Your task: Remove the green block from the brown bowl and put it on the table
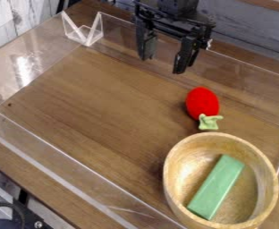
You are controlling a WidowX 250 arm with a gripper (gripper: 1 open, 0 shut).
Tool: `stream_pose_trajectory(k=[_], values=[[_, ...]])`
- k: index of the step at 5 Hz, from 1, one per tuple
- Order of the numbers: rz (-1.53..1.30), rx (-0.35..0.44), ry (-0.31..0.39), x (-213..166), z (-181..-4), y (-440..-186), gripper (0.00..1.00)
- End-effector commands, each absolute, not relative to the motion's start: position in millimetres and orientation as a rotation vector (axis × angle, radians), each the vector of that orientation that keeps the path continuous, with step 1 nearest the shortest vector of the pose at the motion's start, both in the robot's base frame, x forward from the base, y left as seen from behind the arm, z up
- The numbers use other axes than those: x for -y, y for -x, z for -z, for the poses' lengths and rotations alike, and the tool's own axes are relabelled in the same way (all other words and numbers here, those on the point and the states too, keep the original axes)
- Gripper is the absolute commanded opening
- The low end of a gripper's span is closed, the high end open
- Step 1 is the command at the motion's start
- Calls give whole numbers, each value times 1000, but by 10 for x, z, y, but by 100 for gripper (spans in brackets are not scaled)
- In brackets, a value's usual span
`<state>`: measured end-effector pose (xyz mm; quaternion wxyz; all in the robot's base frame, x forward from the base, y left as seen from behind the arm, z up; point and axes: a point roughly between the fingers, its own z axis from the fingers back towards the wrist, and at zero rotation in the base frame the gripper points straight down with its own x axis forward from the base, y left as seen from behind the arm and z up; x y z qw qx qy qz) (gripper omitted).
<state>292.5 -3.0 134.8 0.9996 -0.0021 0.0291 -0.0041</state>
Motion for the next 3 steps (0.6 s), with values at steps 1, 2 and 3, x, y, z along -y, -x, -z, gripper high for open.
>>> stream_pose_trajectory(k=[1,2,3], values=[[-29,-79,3,8,-1273,-2909,100],[-22,-52,4,-143,-1309,-2927,100],[-6,-11,0,-327,-1368,-2956,100]])
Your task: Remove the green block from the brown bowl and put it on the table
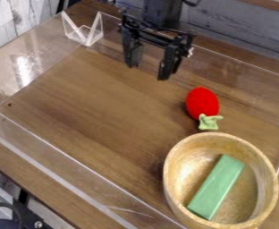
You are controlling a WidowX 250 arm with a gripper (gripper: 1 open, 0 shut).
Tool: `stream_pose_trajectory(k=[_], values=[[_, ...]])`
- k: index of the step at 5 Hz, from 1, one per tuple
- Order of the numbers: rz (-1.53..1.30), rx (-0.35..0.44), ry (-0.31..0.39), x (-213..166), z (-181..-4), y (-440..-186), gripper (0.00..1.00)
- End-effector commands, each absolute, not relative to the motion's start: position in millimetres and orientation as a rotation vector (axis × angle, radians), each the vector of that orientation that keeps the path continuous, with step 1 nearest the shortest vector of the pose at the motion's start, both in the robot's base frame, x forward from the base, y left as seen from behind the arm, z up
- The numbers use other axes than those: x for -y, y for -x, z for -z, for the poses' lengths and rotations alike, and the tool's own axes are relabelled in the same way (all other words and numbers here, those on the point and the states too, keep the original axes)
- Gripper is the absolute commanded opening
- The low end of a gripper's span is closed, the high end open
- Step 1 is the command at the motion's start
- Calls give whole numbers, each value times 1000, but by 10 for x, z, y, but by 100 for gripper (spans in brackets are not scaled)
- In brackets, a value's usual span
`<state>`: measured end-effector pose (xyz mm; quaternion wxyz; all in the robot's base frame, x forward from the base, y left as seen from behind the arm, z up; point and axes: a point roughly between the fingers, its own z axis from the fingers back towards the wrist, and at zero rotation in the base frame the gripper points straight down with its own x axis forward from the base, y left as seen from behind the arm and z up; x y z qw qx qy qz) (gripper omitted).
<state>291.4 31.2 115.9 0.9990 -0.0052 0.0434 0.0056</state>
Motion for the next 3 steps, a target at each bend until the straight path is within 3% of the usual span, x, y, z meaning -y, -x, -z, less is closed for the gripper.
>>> stream_pose_trajectory(k=[1,2,3], values=[[-74,1,-2,-331,-1364,-2912,100],[-138,20,-1,-330,-1362,-2890,100],[-110,56,7,-456,-1235,-2983,100]])
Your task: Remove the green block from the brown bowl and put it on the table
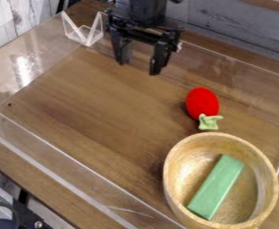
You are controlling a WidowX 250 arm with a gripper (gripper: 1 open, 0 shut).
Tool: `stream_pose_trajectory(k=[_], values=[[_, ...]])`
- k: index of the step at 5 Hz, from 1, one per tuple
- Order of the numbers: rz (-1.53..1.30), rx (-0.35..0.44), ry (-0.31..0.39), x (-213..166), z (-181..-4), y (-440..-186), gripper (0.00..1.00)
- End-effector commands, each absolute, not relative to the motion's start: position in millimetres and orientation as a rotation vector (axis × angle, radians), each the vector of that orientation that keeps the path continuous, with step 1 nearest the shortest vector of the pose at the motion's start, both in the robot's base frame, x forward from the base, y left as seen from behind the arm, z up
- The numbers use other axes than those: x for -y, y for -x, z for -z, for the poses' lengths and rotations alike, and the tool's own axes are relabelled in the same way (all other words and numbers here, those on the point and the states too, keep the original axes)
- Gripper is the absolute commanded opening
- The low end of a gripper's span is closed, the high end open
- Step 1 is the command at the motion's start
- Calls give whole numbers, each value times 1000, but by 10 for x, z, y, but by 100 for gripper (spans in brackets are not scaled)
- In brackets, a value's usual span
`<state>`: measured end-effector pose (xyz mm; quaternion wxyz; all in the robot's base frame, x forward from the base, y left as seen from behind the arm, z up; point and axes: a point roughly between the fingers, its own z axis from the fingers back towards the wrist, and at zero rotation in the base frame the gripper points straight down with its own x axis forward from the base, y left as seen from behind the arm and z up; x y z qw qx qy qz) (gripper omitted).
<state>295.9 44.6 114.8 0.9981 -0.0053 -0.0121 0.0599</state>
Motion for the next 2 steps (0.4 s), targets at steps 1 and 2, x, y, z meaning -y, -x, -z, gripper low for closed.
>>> stream_pose_trajectory(k=[1,2], values=[[-79,99,17,-615,-1126,-3105,100],[-7,150,36,-678,-1154,-3309,100]])
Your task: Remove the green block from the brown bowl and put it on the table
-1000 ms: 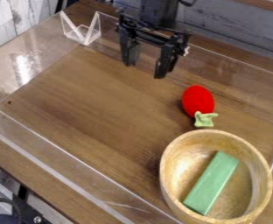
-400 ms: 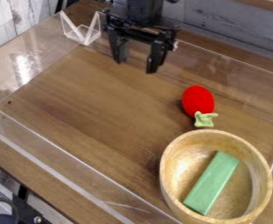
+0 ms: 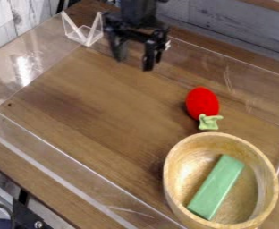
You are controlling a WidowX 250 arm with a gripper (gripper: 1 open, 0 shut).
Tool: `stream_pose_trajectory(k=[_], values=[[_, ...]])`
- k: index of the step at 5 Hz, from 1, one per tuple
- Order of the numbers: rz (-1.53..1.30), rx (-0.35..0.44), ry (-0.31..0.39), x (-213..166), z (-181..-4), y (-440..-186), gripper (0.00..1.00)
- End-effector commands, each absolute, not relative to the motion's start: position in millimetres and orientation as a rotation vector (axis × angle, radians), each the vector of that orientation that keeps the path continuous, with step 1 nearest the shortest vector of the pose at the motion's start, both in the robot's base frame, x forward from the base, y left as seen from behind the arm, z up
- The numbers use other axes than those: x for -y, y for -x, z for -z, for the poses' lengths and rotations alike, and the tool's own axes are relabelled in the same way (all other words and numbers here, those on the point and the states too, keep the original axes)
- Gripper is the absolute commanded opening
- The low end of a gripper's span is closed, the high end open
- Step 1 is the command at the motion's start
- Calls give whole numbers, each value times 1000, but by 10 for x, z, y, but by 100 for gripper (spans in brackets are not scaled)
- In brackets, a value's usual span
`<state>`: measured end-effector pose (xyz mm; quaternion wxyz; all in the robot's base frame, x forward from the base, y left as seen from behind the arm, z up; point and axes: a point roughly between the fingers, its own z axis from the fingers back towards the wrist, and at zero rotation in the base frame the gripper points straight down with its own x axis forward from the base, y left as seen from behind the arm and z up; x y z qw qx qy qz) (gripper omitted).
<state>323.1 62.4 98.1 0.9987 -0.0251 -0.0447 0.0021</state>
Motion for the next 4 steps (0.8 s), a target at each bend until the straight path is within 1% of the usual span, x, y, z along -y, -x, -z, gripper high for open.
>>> stream_pose_trajectory(k=[1,3,4], values=[[73,195,56,-692,-1194,-3491,100],[29,227,64,-802,-1263,-3624,100],[-15,237,65,-857,-1192,-3641,100]])
